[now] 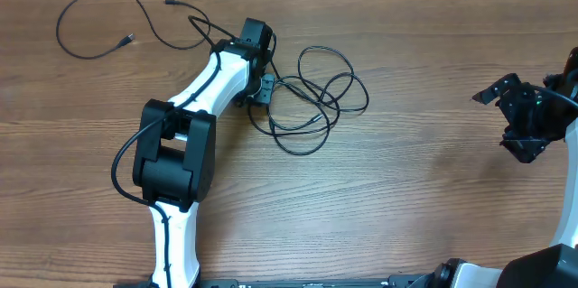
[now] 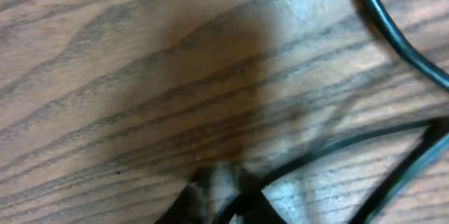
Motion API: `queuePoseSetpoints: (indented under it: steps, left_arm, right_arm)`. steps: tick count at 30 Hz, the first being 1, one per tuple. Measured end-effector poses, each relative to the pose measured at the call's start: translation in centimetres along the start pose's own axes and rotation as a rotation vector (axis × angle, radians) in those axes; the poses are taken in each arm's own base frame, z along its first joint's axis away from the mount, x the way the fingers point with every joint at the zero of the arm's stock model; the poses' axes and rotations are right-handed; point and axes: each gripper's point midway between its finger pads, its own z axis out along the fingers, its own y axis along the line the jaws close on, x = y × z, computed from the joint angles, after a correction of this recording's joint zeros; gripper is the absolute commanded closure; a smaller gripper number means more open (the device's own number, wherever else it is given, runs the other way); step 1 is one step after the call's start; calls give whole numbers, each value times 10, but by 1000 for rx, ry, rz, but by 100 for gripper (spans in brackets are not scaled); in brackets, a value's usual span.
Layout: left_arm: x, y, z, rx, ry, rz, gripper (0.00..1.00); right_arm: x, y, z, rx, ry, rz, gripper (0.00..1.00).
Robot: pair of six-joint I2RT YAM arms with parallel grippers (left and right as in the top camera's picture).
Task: Untangle cables
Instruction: 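Grasp a cable strand from the central tangle with the left gripper, then lift the grasped cable up and pull it toward the top-left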
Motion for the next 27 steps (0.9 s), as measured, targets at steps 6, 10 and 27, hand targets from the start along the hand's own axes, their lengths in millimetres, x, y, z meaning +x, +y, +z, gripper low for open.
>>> queuePoseSetpoints:
  steps: [6, 10, 27]
  left_arm:
    - [6, 0, -7, 3, 38, 3, 96]
    - [-8, -1, -33, 7, 28, -30, 96]
    - [-74, -74, -409, 688, -733, -6, 96]
  right_arm:
    - [0, 0, 0, 0, 0, 0, 0]
    - [0, 0, 0, 0, 0, 0, 0]
    - [0, 0, 0, 0, 0, 0, 0]
